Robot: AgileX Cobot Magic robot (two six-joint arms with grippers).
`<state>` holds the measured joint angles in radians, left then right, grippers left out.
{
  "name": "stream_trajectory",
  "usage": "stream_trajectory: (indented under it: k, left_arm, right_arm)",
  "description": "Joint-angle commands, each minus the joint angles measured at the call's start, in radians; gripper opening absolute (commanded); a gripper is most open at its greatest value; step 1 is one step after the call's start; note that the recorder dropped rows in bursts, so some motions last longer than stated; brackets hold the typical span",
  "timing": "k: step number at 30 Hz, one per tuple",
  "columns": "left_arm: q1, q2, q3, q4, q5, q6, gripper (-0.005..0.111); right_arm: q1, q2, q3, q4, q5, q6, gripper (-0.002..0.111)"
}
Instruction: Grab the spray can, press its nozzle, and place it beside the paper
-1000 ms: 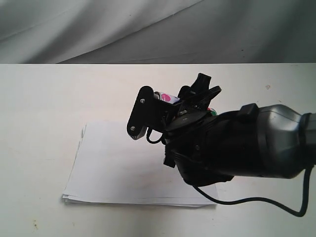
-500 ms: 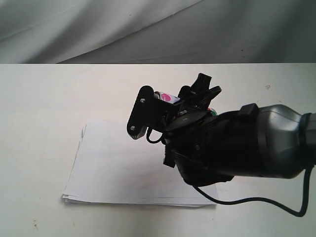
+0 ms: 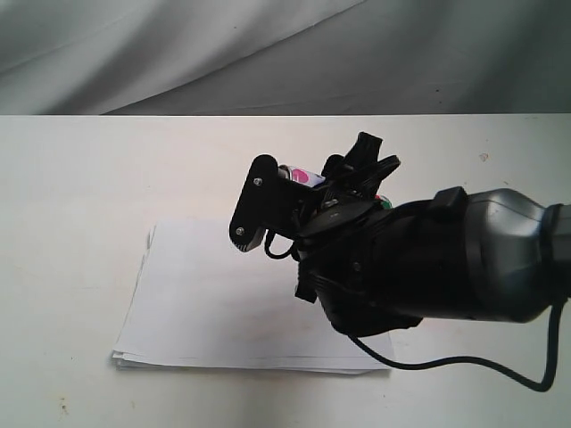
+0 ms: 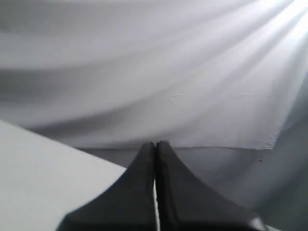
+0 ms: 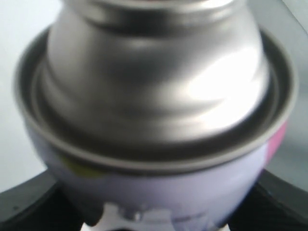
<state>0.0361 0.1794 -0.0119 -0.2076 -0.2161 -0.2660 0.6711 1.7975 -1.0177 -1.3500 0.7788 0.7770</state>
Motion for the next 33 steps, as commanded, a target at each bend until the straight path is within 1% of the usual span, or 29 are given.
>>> stream_trajectory:
  k: [1, 2, 4, 5, 6, 9, 12, 15, 18, 21, 24, 26, 28, 31, 33]
  left_arm:
    - [-0.005, 0.011, -0.092, 0.021, 0.336, -0.116, 0.0]
    - [-0.005, 0.025, -0.124, 0.031, 0.418, -0.116, 0.0]
    - [-0.005, 0.077, -0.188, 0.031, 0.511, -0.116, 0.0]
    - [-0.005, 0.112, -0.22, 0.031, 0.537, -0.116, 0.0]
    - [-0.005, 0.145, -0.247, 0.031, 0.551, -0.11, 0.0]
    - [-0.005, 0.276, -0.352, 0.014, 0.582, -0.023, 0.0]
    - [-0.005, 0.422, -0.475, -0.053, 0.582, 0.116, 0.0]
    - [-0.005, 0.558, -0.605, -0.195, 0.6, 0.329, 0.0]
    - [-0.005, 0.701, -0.754, -0.348, 0.699, 0.553, 0.0]
    - [0.007, 0.85, -0.921, -0.475, 0.878, 0.723, 0.0]
    - [0.056, 1.008, -1.062, -0.631, 1.069, 0.883, 0.0]
    - [0.098, 1.082, -1.124, -0.733, 1.168, 1.004, 0.0]
    - [0.136, 1.149, -1.167, -0.832, 1.274, 1.171, 0.0]
    - [0.172, 1.21, -1.175, -0.954, 1.417, 1.372, 0.0]
    - [0.176, 1.246, -1.168, -0.998, 1.437, 1.453, 0.0]
  right_arm:
    - [0.003, -0.01, -0.009, -0.035, 0.018, 0.006, 0.0]
    - [0.003, -0.01, -0.009, -0.035, 0.018, 0.006, 0.0]
    - [0.003, -0.01, -0.009, -0.035, 0.014, 0.006, 0.0]
    - [0.003, -0.01, -0.009, -0.038, 0.012, 0.006, 0.0]
    - [0.003, -0.01, -0.009, -0.038, 0.01, 0.006, 0.0]
    - [0.003, -0.01, -0.009, -0.04, 0.01, 0.006, 0.0]
    - [0.003, -0.01, -0.009, -0.04, 0.01, 0.006, 0.0]
    - [0.003, -0.01, -0.009, -0.04, 0.01, 0.006, 0.0]
    - [0.003, -0.01, -0.009, -0.038, 0.01, 0.006, 0.0]
    - [0.003, -0.01, -0.009, -0.038, 0.01, 0.006, 0.0]
    - [0.003, -0.01, -0.009, -0.038, 0.014, 0.006, 0.0]
    - [0.003, -0.01, -0.009, -0.038, 0.014, 0.006, 0.0]
    - [0.003, -0.01, -0.009, -0.036, 0.019, 0.006, 0.0]
    - [0.003, -0.01, -0.009, -0.036, 0.023, 0.006, 0.0]
    - [0.003, -0.01, -0.009, -0.034, 0.023, 0.006, 0.0]
